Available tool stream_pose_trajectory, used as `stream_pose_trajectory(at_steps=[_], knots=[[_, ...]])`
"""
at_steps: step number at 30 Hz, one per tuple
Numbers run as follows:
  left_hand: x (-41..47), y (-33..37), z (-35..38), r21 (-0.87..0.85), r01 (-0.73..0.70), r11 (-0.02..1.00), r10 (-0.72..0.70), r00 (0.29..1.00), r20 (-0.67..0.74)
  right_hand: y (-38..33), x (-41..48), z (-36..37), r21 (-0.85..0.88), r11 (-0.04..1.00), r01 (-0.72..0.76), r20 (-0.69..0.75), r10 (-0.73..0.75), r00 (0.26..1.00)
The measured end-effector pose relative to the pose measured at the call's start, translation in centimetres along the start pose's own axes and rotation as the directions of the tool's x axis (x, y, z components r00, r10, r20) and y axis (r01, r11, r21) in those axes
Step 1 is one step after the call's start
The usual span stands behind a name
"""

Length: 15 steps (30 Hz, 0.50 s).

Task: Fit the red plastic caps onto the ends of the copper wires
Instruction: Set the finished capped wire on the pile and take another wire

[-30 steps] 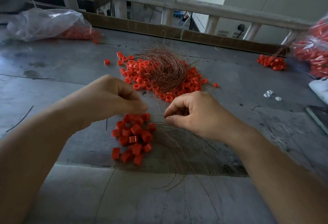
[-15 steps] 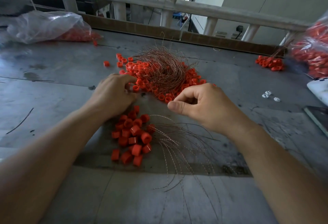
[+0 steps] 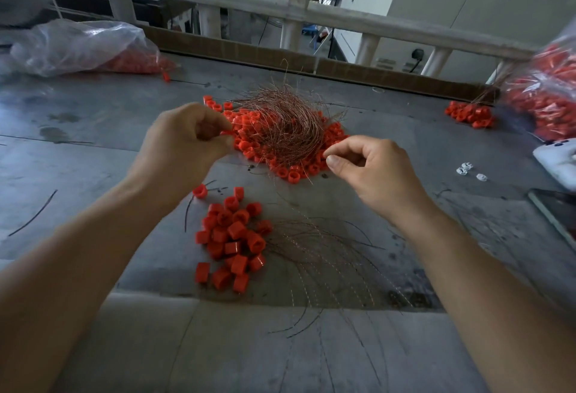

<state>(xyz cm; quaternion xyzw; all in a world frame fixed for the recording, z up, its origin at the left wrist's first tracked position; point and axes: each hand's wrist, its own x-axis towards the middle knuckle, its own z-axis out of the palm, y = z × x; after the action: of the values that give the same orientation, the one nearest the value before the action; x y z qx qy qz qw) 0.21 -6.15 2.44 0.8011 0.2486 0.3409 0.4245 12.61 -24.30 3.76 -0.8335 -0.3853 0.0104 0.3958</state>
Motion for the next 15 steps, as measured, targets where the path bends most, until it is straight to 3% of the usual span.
stream_pose_trajectory(at_steps=[3, 8, 12, 15], knots=[[-0.9, 1.3, -0.4, -0.248, 0.065, 0.967, -0.048, 0.996, 0.075, -0.2, -0.1, 0.7, 0.043, 0.999, 0.009, 0.099, -0.013, 0.995], [-1.5, 2.0, -0.4, -0.258, 0.091, 0.962, -0.059, 0.99, 0.13, 0.4, -0.2, 1.9, -0.017, 0.999, 0.042, 0.264, -0.036, 0.964], [-1.6, 2.0, -0.3, -0.261, 0.079, 0.962, -0.041, 0.988, 0.147, 0.5, -0.1, 2.3, 0.01, 0.992, 0.13, 0.208, -0.129, 0.97], [-1.7, 2.1, -0.3, -0.266, 0.074, 0.961, -0.033, 0.987, 0.158, 0.2, -0.1, 2.2, 0.063, 0.975, 0.213, 0.051, -0.216, 0.975]])
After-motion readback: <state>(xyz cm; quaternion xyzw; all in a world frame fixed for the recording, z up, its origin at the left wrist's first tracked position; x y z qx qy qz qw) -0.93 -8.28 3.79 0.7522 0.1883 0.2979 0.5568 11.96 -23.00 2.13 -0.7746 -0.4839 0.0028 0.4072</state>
